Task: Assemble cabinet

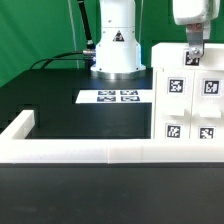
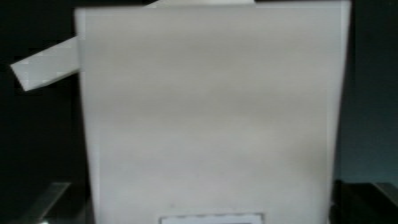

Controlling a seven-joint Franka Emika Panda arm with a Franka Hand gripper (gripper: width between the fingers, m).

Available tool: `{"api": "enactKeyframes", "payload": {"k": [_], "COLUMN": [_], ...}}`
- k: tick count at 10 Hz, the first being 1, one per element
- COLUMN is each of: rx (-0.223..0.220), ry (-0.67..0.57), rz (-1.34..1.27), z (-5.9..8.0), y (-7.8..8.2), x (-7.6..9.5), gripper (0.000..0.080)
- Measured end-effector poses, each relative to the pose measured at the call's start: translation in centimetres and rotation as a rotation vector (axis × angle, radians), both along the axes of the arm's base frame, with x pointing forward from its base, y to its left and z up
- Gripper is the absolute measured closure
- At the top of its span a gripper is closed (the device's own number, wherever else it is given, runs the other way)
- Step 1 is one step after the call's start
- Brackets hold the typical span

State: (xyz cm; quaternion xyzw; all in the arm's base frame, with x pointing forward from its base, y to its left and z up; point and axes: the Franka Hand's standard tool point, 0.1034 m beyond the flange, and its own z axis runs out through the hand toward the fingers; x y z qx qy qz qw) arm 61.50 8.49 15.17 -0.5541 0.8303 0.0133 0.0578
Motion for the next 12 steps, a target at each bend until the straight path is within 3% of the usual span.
{"api": "enactKeyframes", "payload": {"k": [1,7,12], "rx": [0.000,0.033,0.030], "ry": [0.000,-0.070,-0.068], "rz": [0.001,0.032,0.037], "z": [0.0,4.4,4.1], "y": [0.1,1.6,1.7], "x": [0.0,1.6,1.5], "gripper": [0.0038,0.0002,0.0002]}}
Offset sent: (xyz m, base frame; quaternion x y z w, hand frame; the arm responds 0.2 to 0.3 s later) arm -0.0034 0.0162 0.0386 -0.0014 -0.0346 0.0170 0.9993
